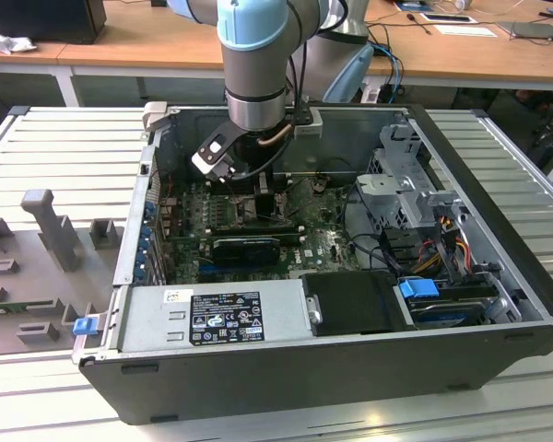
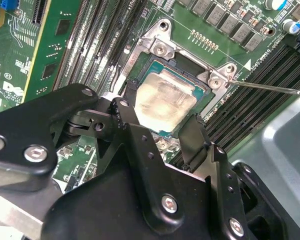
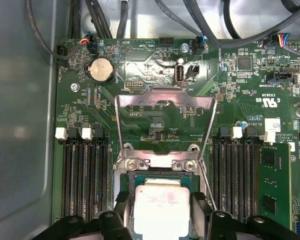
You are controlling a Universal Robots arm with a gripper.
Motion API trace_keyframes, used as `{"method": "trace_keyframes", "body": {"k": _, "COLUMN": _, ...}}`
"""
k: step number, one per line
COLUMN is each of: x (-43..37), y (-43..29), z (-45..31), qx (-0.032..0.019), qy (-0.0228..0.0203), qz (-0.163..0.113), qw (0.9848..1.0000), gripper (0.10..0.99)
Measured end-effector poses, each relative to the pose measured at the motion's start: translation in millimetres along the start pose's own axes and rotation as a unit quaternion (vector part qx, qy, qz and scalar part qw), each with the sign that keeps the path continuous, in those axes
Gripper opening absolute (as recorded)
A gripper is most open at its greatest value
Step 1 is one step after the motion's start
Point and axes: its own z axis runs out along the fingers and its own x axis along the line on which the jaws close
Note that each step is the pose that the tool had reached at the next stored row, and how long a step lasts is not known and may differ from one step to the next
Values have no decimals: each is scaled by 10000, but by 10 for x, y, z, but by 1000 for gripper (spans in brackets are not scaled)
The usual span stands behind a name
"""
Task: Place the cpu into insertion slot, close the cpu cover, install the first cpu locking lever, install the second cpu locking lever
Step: 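Place the cpu into insertion slot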
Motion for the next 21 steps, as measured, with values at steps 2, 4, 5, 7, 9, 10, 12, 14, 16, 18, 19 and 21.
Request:
{"method": "trace_keyframes", "body": {"k": 2, "x": 0, "y": 1, "z": -13, "qx": 0, "qy": 0, "qz": 0, "qw": 10000, "gripper": 604}}
{"method": "trace_keyframes", "body": {"k": 4, "x": 1, "y": 3, "z": -29, "qx": 0, "qy": 0, "qz": 0, "qw": 10000, "gripper": 604}}
{"method": "trace_keyframes", "body": {"k": 5, "x": 1, "y": 3, "z": -30, "qx": -1, "qy": 2, "qz": 0, "qw": 10000, "gripper": 604}}
{"method": "trace_keyframes", "body": {"k": 7, "x": 1, "y": 4, "z": -47, "qx": 0, "qy": 1, "qz": 0, "qw": 10000, "gripper": 604}}
{"method": "trace_keyframes", "body": {"k": 9, "x": 1, "y": 5, "z": -61, "qx": 0, "qy": 1, "qz": 0, "qw": 10000, "gripper": 604}}
{"method": "trace_keyframes", "body": {"k": 10, "x": 2, "y": 6, "z": -70, "qx": 0, "qy": 1, "qz": 0, "qw": 10000, "gripper": 604}}
{"method": "trace_keyframes", "body": {"k": 12, "x": 2, "y": 8, "z": -89, "qx": 0, "qy": 1, "qz": 0, "qw": 10000, "gripper": 592}}
{"method": "trace_keyframes", "body": {"k": 14, "x": 2, "y": 9, "z": -101, "qx": -1, "qy": 2, "qz": 0, "qw": 10000, "gripper": 400}}
{"method": "trace_keyframes", "body": {"k": 16, "x": 2, "y": 9, "z": -106, "qx": 0, "qy": 0, "qz": 0, "qw": 10000, "gripper": 220}}
{"method": "trace_keyframes", "body": {"k": 18, "x": 2, "y": 10, "z": -110, "qx": 0, "qy": 1, "qz": 0, "qw": 10000, "gripper": 157}}
{"method": "trace_keyframes", "body": {"k": 19, "x": 2, "y": 10, "z": -114, "qx": 0, "qy": 0, "qz": 0, "qw": 10000, "gripper": 106}}
{"method": "trace_keyframes", "body": {"k": 21, "x": 3, "y": 11, "z": -124, "qx": 0, "qy": 1, "qz": 0, "qw": 10000, "gripper": 106}}
